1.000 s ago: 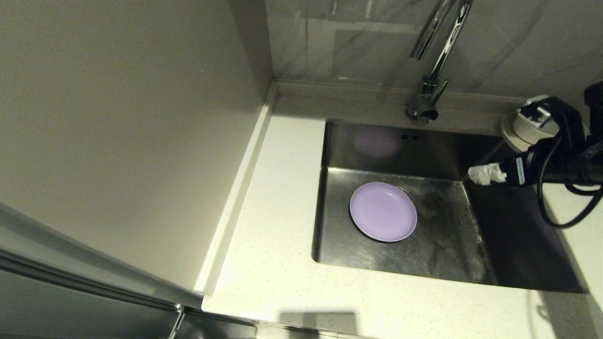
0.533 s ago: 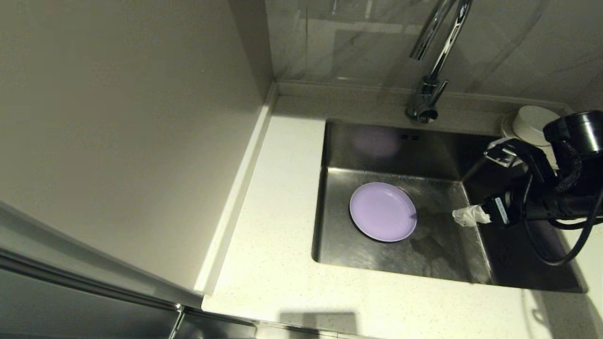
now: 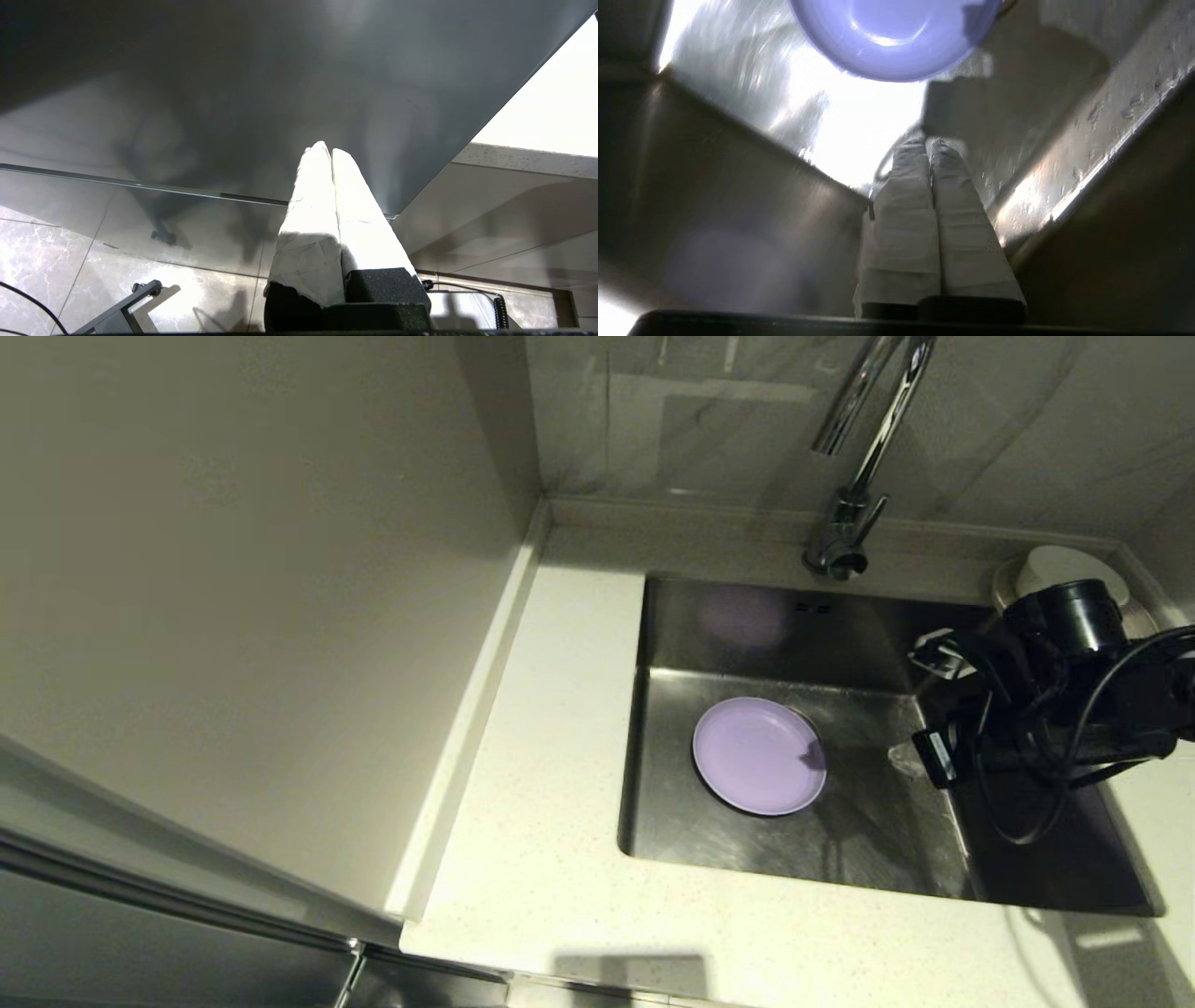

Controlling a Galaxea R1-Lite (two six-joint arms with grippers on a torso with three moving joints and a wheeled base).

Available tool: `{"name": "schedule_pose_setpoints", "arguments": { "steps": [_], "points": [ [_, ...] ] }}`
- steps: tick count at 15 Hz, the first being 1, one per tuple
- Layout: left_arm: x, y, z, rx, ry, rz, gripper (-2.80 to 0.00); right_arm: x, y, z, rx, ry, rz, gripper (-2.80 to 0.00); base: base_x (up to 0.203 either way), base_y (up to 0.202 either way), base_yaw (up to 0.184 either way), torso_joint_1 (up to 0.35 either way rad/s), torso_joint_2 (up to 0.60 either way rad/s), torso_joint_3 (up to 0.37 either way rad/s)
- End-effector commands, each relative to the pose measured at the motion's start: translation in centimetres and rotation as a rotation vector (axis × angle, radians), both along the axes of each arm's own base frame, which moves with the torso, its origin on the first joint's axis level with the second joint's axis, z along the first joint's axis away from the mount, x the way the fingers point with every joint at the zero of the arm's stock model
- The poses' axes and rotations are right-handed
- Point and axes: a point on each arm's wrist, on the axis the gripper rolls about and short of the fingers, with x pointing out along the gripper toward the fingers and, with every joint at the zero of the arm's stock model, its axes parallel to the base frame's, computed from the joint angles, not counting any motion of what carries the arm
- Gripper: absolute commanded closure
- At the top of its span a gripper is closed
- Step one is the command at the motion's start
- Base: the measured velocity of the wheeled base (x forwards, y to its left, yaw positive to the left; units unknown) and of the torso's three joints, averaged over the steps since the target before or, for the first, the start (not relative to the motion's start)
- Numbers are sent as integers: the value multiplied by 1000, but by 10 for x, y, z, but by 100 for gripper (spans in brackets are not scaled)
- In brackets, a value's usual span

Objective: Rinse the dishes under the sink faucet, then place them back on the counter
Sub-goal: Put a plate back to the table from the sink

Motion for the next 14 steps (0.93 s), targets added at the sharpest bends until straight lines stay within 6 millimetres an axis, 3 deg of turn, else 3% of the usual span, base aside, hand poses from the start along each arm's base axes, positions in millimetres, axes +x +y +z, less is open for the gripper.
{"name": "schedule_pose_setpoints", "arguments": {
  "steps": [1, 5, 14],
  "points": [
    [0, 0, 0, -1, -3, 1, 0, 19, 1, -19, -2, 31, 2, 0, 0, 0, 0, 0, 0, 0],
    [0, 0, 0, -1, -3, 1, 0, 47, 2, -23, 4, 26, 6, 0, 0, 0, 0, 0, 0, 0],
    [0, 0, 0, -1, -3, 1, 0, 75, 3, -58, -1, 81, 48, 0, 0, 0, 0, 0, 0, 0]
  ]
}}
